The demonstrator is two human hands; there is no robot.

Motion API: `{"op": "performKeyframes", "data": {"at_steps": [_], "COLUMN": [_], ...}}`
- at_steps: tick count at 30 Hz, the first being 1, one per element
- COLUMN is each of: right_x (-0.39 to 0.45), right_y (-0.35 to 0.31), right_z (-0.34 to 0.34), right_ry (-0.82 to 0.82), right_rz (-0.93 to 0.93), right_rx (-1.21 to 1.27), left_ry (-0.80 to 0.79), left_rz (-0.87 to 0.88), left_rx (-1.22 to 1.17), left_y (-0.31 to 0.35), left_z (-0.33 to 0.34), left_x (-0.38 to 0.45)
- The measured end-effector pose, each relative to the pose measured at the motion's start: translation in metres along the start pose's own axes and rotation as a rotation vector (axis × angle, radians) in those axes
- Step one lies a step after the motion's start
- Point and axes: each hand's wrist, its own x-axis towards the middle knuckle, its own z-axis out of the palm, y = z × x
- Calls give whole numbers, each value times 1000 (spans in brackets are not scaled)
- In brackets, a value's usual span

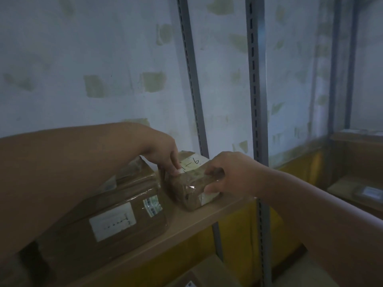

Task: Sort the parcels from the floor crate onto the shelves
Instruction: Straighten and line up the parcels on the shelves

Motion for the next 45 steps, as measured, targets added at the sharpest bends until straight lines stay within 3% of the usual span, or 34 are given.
{"op": "performKeyframes", "data": {"at_steps": [7, 19, 24, 27, 36, 45], "right_x": [-8, -16, -25, -37, -98, -176], "right_y": [6, 31, 19, -6, -125, -259], "right_z": [-17, -87, -104, -105, -62, 36], "right_ry": [-2, 161, 211, 231, 175, 78], "right_rz": [2, -296, -505, -601, -834, -867], "right_rx": [64, 76, 142, 206, 249, 310], "left_ry": [21, 376, 640, 745, 794, 658], "left_rz": [-13, -183, -359, -491, -750, -875], "left_rx": [-53, -59, -119, -134, -218, -200], "left_y": [2, 56, 102, 127, 156, 141], "left_z": [-2, -1, 18, 42, 142, 266], "left_x": [-12, -59, -113, -153, -266, -400]}}
